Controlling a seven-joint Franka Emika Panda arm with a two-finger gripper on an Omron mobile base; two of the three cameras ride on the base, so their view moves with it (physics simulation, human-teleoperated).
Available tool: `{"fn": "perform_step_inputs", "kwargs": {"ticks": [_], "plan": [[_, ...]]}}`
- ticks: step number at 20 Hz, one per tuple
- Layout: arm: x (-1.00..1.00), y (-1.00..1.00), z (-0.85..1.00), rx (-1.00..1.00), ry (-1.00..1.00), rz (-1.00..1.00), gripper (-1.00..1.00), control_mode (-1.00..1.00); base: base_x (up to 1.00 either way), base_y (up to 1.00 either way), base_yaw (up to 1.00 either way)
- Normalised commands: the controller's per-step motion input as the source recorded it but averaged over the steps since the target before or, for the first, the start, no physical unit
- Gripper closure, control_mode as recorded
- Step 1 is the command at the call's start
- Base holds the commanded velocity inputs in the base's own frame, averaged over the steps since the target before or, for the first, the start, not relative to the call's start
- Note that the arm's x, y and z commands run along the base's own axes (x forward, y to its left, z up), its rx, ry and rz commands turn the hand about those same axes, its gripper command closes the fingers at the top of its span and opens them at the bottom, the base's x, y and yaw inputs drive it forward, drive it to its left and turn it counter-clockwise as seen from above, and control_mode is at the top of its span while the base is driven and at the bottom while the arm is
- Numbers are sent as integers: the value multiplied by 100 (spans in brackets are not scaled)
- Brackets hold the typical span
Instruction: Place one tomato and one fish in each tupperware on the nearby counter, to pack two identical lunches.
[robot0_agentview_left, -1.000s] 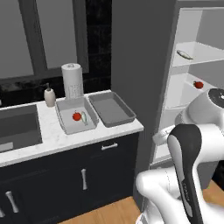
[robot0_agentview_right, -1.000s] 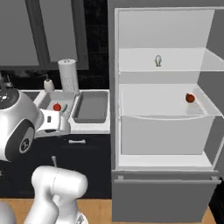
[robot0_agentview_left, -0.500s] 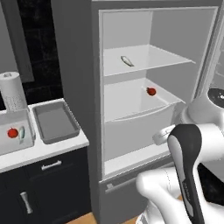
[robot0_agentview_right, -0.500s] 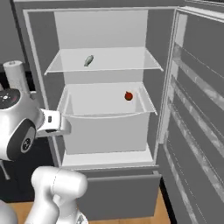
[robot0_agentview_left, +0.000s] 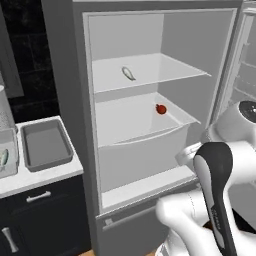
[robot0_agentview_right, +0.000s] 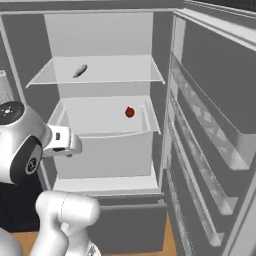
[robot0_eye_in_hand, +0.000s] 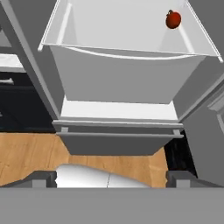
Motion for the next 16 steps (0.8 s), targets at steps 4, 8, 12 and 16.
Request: {"fn": "perform_step_inputs", "kwargs": {"ticks": [4, 8, 12, 16], "plan": [[0, 0, 0, 0, 0, 0, -100, 100, 69, -46, 21], [0, 0, 0, 0, 0, 0, -100, 100, 73, -49, 24], [0, 0, 0, 0, 0, 0, -100, 100, 45, -6, 17], [6, 0, -1, 0, 0, 6, -100, -100, 5, 0, 3]]}}
